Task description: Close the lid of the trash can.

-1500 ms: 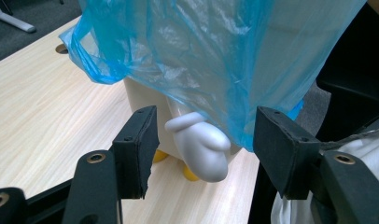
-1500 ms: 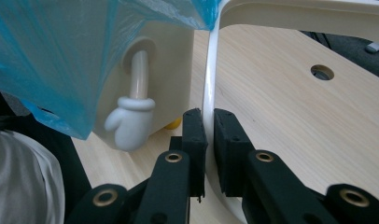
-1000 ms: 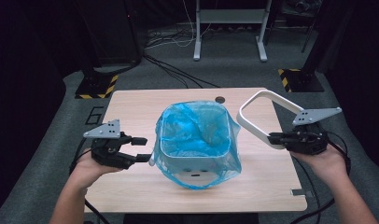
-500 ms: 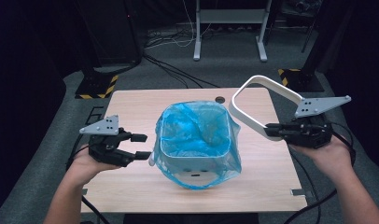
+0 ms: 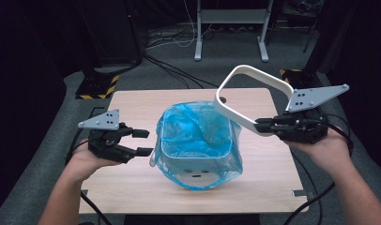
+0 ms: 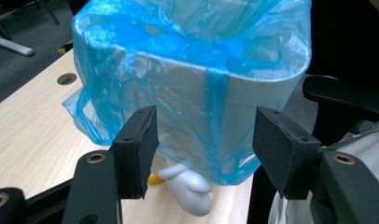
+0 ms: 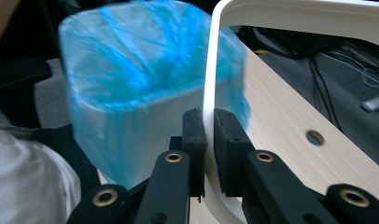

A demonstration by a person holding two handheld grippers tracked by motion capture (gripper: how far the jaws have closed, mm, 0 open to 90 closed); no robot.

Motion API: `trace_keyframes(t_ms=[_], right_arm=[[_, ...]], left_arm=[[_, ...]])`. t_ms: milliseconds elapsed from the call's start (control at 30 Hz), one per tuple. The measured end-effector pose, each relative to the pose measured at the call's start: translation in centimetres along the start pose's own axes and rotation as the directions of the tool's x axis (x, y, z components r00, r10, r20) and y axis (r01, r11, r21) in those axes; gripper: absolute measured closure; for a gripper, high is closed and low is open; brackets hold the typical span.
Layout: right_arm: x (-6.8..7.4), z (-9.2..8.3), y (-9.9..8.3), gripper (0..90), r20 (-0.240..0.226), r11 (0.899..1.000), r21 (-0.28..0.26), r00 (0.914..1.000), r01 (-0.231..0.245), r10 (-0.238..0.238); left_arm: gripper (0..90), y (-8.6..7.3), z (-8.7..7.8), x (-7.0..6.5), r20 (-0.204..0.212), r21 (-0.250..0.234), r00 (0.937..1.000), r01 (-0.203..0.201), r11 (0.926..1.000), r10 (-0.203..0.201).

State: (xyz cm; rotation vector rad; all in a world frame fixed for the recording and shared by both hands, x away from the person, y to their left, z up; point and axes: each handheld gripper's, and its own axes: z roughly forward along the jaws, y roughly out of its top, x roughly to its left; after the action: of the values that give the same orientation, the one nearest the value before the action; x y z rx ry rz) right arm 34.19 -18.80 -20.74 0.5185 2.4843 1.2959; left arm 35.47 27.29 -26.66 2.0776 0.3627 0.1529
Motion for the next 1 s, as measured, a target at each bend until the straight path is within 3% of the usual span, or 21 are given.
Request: trace_keyframes(t_ms=[133,200,267,300,400,500,533,967,1000], right_arm=[[0.6,0.7,0.8,83.2,-0.045,1.000,-0.009,0.9987,0.022,-0.022],[1.1,1.5,1.6,83.2,-0.097,0.999,-0.018,0.9940,0.050,-0.051],[1.3,1.7,1.8,83.2,-0.113,0.998,-0.018,0.9916,0.061,-0.063],[1.7,2.3,2.3,83.2,-0.142,0.996,-0.018,0.9861,0.084,-0.086],[2.1,2.9,2.8,83.2,-0.165,0.994,-0.013,0.9805,0.106,-0.107],[2.6,3.8,3.3,83.2,-0.209,0.991,-0.011,0.9693,0.130,-0.130],[2.6,3.8,3.3,83.2,-0.209,0.991,-0.011,0.9693,0.130,-0.130],[4.1,5.5,4.1,83.2,-0.328,0.977,0.001,0.9228,0.214,-0.202],[4.1,5.5,4.1,83.2,-0.328,0.977,0.001,0.9228,0.214,-0.202]], left_arm=[[39.6,0.4,0.0,0.2,-0.001,0.005,1.0000,0.000,1.0000,0.000],[39.5,0.6,-0.1,0.4,0.000,0.005,1.0000,0.000,1.0000,0.000],[39.5,0.8,-0.1,0.5,0.002,0.002,1.0000,0.001,1.0000,-0.001],[39.4,1.0,-0.2,0.6,0.002,0.000,1.0000,0.003,1.0000,-0.003],[39.4,1.2,-0.2,0.7,0.000,0.000,1.0000,0.005,1.0000,-0.005],[39.4,1.6,-0.3,0.8,-0.004,0.004,1.0000,-0.005,1.0000,0.005],[39.4,1.6,-0.3,0.8,-0.004,0.004,1.0000,-0.005,1.0000,0.005],[40.3,2.7,-1.1,2.2,-0.027,-0.012,0.9994,0.022,0.9997,-0.022],[40.3,2.8,-1.2,2.4,-0.027,-0.015,0.9993,0.026,0.9995,-0.027]])
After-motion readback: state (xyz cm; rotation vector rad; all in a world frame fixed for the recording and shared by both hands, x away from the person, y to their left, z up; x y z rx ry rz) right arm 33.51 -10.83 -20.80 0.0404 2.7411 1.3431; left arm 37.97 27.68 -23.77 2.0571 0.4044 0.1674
